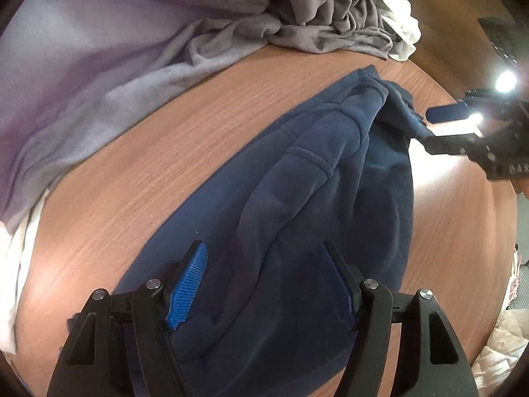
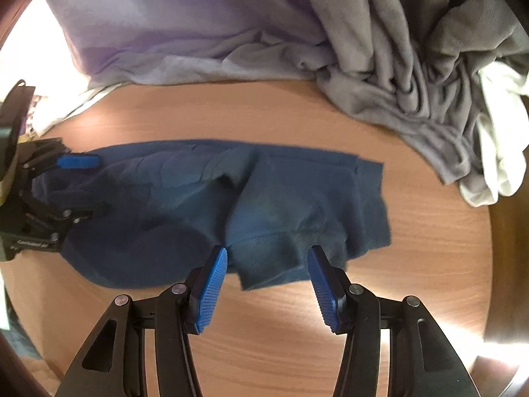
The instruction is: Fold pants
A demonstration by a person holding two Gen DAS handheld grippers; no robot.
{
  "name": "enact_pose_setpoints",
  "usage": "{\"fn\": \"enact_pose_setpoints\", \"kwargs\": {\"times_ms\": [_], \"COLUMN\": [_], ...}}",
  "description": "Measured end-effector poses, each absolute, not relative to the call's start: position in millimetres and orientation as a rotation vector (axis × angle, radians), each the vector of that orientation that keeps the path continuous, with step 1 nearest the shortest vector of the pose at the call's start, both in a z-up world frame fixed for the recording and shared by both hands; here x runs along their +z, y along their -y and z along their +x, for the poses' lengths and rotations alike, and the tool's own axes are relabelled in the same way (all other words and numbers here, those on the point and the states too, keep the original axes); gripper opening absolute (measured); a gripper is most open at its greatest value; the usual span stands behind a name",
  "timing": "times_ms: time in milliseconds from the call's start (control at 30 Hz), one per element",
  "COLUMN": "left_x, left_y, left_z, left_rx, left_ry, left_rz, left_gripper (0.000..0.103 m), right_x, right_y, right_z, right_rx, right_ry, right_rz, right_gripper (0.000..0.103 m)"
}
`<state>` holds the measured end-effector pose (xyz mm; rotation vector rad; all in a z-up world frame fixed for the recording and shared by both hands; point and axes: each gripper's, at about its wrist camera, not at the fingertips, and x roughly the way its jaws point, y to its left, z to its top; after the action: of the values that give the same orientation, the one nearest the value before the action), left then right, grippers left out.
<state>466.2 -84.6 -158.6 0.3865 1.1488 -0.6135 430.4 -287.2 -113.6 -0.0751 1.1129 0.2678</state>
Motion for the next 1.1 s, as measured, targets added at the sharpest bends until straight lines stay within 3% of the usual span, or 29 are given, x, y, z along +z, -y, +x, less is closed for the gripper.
{"fn": "enact_pose_setpoints", "kwargs": {"times_ms": [200,267,333,400,433,533,800,933,1100], "left_x": [-168.4,-169.4,-169.1,-166.6,-163.7,-146.3,-88.3,-85.1,-113.0], "left_y": [76.8,74.4,76.1,79.6,81.6,86.5,112.0,123.3,135.8], "left_z": [473.8,475.7,474.5,471.7,469.3,459.9,463.4,476.3,480.4], "left_rx": [-0.588,-0.586,-0.597,-0.615,-0.616,-0.622,-0.604,-0.686,-0.727], "left_ry": [-1.186,-1.19,-1.189,-1.185,-1.176,-1.115,-0.955,-0.995,-1.079], "left_rz": [0.338,0.317,0.315,0.315,0.324,0.35,0.399,0.389,0.417], "left_gripper": [0.063,0.056,0.04,0.026,0.018,0.011,0.004,0.005,0.023], "right_x": [-123.6,-126.0,-125.9,-124.9,-123.4,-112.9,-58.9,-50.9,-68.5], "right_y": [274.4,277.3,280.9,283.7,286.4,296.5,327.6,345.2,360.9], "right_z": [430.6,435.5,439.3,441.3,442.3,440.2,431.9,451.0,471.1], "right_rx": [0.27,0.238,0.204,0.195,0.197,0.178,0.148,0.107,0.076], "right_ry": [-1.107,-1.111,-1.105,-1.098,-1.088,-1.052,-0.95,-0.97,-1.015], "right_rz": [-0.129,-0.128,-0.138,-0.134,-0.123,-0.088,-0.001,0.048,0.079], "right_gripper": [0.051,0.049,0.042,0.021,0.019,0.012,0.008,0.007,0.006]}}
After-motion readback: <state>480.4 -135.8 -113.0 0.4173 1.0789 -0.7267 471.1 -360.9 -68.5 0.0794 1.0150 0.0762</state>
